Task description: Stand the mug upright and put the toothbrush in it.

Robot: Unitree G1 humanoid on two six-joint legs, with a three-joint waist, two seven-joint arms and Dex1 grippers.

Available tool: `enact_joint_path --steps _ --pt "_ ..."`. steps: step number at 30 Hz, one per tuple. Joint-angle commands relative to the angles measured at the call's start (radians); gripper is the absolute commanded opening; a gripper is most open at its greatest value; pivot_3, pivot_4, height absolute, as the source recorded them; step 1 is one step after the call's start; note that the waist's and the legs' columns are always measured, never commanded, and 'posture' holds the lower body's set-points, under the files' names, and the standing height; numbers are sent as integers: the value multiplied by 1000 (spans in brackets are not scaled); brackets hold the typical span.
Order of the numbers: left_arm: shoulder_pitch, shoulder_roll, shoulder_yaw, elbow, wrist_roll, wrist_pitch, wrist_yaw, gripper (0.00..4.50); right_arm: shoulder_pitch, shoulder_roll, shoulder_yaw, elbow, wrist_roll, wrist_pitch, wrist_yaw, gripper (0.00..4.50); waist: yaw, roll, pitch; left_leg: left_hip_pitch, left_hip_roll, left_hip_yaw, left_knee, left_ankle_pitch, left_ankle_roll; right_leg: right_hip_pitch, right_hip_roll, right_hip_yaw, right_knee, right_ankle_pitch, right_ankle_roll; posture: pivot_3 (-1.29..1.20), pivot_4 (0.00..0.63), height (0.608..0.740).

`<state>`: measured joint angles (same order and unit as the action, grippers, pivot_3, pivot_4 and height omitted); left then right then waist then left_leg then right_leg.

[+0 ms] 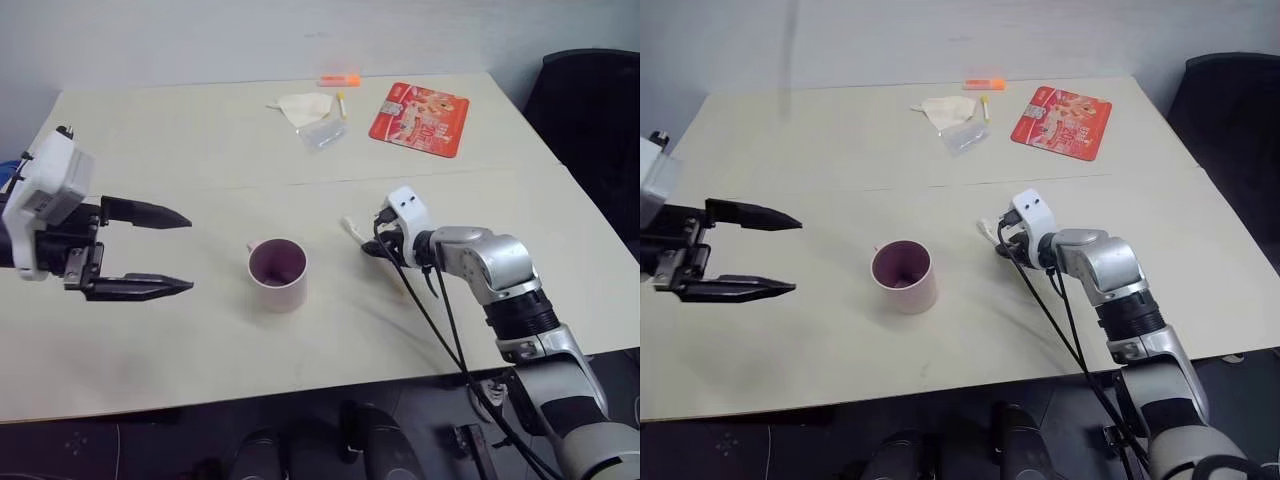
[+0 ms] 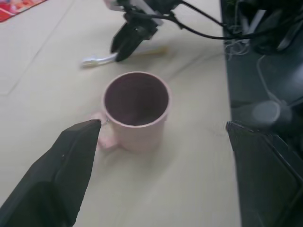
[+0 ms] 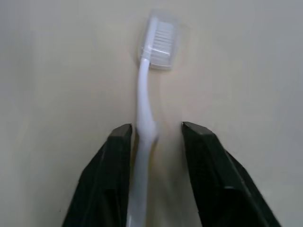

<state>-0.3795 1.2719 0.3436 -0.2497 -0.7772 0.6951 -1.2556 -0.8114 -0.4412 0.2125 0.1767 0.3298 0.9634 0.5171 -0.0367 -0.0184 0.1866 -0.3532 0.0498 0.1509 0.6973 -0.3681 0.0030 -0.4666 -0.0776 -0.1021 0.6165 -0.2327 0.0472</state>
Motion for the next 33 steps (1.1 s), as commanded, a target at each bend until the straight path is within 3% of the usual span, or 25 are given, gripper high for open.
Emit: enact_joint_path --steps 1,3,10,15,20,24,33 --pt "-35 -5 -3 15 11 -17 2 4500 16 14 -9 -40 -1 25 17 635 -2 0 0 0 0 0 0 0 0 0 0 0 0 0 0 0 150 740" --pt "-52 -9 -11 21 7 -13 0 4500 17 18 -17 -51 -4 25 11 148 -1 0 0 -1 0 0 0 0 0 -2 0 0 0 0 0 0 150 740" --pt "-35 -16 16 21 -4 8 -5 4500 -34 102 -189 -155 87 -49 -8 151 0 0 0 -6 0 1 1 0 0 -10 0 3 4 0 0 0 150 740" --pt "31 -14 98 -10 -30 44 -16 4500 -60 263 -261 -325 256 -44 3 151 -16 0 0 -13 1 2 1 2 -2 -18 1 3 7 -1 -1 0 150 740" --pt "34 -16 117 -14 -38 70 5 4500 -156 483 -303 -279 313 -135 -102 151 -18 0 0 -13 0 2 2 2 -3 -18 1 2 8 -1 -2 0 150 740" --pt "36 -22 139 -31 -56 100 34 4500 -115 596 -206 -249 257 -225 -115 151 -21 -1 0 -14 0 2 2 2 -3 -17 1 1 8 -2 -3 0 150 740" --pt "48 -11 171 -53 -62 130 51 4500 21 634 -61 -247 218 -335 -84 151 -21 -1 0 -15 -1 0 2 3 -3 -17 0 0 9 -2 -3 0 150 740"
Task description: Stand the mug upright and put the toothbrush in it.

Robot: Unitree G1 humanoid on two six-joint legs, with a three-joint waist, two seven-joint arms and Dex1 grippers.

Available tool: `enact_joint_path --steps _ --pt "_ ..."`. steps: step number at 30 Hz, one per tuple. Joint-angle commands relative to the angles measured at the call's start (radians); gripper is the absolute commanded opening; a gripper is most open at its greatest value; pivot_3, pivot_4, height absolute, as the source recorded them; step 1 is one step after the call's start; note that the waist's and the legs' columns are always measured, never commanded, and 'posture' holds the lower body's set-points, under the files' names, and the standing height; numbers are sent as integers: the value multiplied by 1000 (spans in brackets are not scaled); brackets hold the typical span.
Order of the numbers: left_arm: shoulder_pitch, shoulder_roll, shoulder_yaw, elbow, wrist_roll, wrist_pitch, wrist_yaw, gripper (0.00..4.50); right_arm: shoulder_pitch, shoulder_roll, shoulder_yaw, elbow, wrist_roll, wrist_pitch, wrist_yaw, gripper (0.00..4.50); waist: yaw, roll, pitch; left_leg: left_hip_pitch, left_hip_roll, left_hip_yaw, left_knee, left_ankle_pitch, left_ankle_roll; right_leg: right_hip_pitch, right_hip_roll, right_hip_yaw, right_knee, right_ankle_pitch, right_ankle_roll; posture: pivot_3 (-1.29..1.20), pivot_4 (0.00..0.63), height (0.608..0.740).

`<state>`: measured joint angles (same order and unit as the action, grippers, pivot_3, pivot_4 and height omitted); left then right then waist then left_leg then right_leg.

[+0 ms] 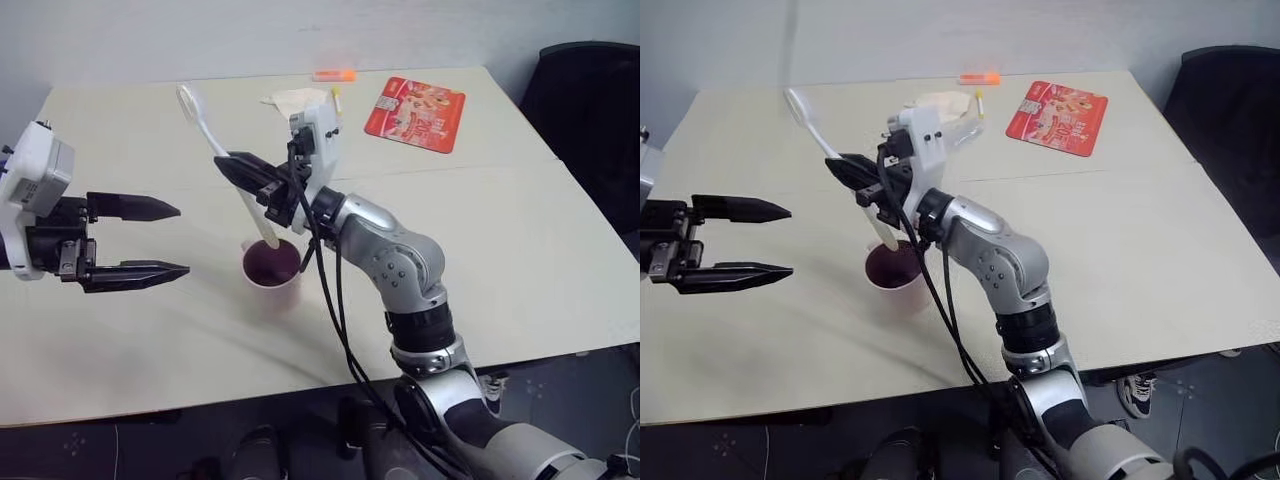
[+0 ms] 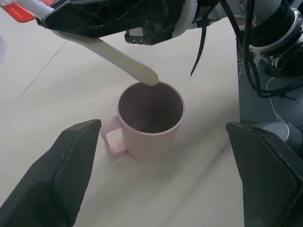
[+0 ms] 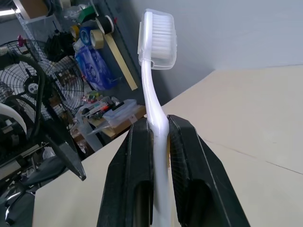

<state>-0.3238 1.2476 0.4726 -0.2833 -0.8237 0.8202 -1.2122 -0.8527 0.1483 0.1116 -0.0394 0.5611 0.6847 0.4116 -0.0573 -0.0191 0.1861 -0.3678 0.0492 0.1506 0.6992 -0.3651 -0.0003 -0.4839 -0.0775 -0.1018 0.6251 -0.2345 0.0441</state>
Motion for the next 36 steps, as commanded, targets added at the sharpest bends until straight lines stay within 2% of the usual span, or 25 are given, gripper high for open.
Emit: enact_joint_path --steps 1,3,9,15,16,19,23,25,29,31,33,36 --pt "-11 14 42 -19 -16 7 9 4500 68 41 48 -27 -15 -69 24 151 -1 0 0 0 0 0 0 0 0 0 0 0 0 0 0 0 150 740" --pt "-20 18 40 -19 -21 15 11 4500 96 27 66 -23 -23 -99 41 151 -1 0 0 0 0 0 0 0 0 0 0 0 0 0 0 0 150 740" --pt "-50 24 18 -1 -17 14 9 4500 163 1 92 -68 -29 -137 72 2181 -1 0 0 0 0 0 0 0 -1 0 0 0 1 0 0 0 150 740" --pt "-101 19 -23 32 -13 1 4 4500 198 -81 2 -199 60 -85 83 4243 3 0 0 0 0 -1 0 0 0 0 0 0 1 0 0 0 150 740" --pt "-109 17 -31 40 -9 -4 3 4500 201 -100 -7 -217 72 -70 86 4466 4 -1 0 0 0 -1 0 0 0 0 0 0 1 0 0 0 150 740" --pt "-126 9 -54 60 6 -24 0 4500 203 -177 -30 -279 114 -7 103 4466 4 0 0 1 0 -1 0 0 0 1 0 0 1 0 0 0 150 740" --pt "-138 -8 -74 71 8 -43 -3 4500 159 -371 -98 -366 250 150 185 4466 5 -1 0 0 0 -1 0 0 -1 0 0 0 1 0 -1 0 150 740" --pt "-133 -21 -84 66 16 -57 0 4500 137 -510 -116 -380 276 209 255 4466 8 -1 0 0 0 -1 0 0 0 0 0 0 1 0 -1 0 150 740" --pt "-102 -40 -86 45 37 -89 0 4500 150 -887 -138 -364 264 221 552 4466 24 0 0 0 0 -1 0 0 0 1 0 0 0 0 -1 0 150 740" --pt "-61 -31 -55 41 53 -98 -11 4500 181 -1059 -153 -318 223 168 711 4466 30 0 0 1 0 0 0 0 0 1 1 0 -1 0 -1 0 150 740" --pt "17 -11 24 48 72 -96 -51 4500 189 -1167 -176 -250 208 153 799 4466 28 0 0 1 0 0 0 0 1 1 1 0 -1 0 -1 0 150 740" --pt "118 12 127 63 95 -95 -105 4500 184 -1228 -196 -182 218 156 860 4466 25 -1 0 3 1 1 0 0 1 1 1 1 -1 0 -1 0 150 740"
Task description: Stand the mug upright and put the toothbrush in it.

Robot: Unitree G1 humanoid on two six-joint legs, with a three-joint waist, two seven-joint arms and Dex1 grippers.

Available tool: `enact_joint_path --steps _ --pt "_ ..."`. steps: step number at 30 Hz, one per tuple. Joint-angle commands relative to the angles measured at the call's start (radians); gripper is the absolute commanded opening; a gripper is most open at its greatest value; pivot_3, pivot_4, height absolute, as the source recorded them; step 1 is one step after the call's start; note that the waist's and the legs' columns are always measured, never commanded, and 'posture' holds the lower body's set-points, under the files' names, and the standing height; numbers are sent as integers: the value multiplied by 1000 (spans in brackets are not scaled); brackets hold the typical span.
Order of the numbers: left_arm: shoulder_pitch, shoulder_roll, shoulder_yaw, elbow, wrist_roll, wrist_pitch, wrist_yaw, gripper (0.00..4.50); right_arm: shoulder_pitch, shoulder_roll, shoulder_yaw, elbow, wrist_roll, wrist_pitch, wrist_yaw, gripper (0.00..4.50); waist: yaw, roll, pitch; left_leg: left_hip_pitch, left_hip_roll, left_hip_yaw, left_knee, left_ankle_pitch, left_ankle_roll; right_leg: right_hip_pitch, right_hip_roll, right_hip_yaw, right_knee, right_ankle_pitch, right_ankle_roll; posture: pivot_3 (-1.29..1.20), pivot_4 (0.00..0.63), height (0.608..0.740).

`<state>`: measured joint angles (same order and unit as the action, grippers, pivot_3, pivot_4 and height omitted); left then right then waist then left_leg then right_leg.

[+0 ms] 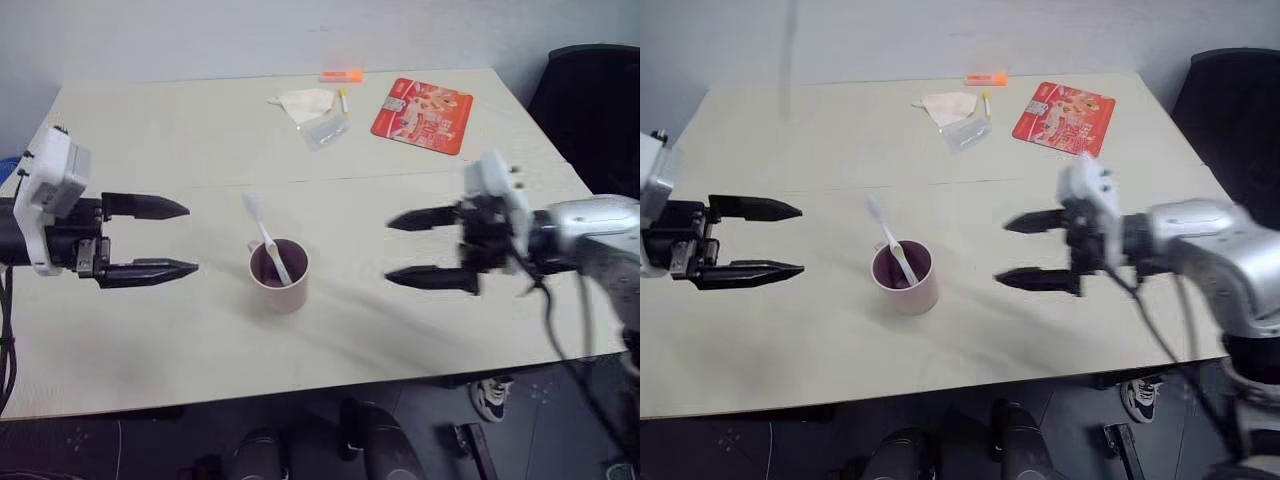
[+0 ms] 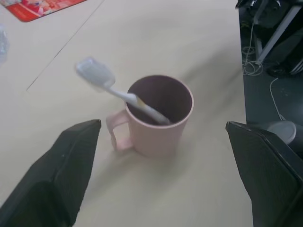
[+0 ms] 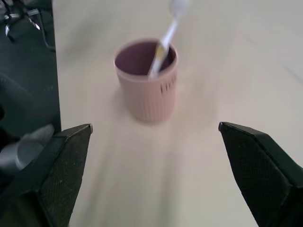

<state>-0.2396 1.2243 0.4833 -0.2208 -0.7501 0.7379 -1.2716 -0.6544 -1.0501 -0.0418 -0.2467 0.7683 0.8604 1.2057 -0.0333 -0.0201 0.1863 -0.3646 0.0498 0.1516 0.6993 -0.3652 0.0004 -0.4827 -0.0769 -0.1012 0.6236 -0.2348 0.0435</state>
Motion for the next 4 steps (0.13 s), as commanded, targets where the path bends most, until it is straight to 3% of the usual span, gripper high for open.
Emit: enact_joint_path --steps 1,4 --pt "56 38 135 7 37 -23 -55 4500 -11 -34 -43 36 8 -26 78 4466 2 0 0 1 0 0 0 0 0 0 0 0 -1 0 0 0 150 740" --pt "114 39 173 11 84 -67 -84 4500 -5 -27 -36 54 -14 -46 87 4466 6 0 0 5 0 0 -1 0 0 3 -1 1 -1 -1 -1 0 150 740"
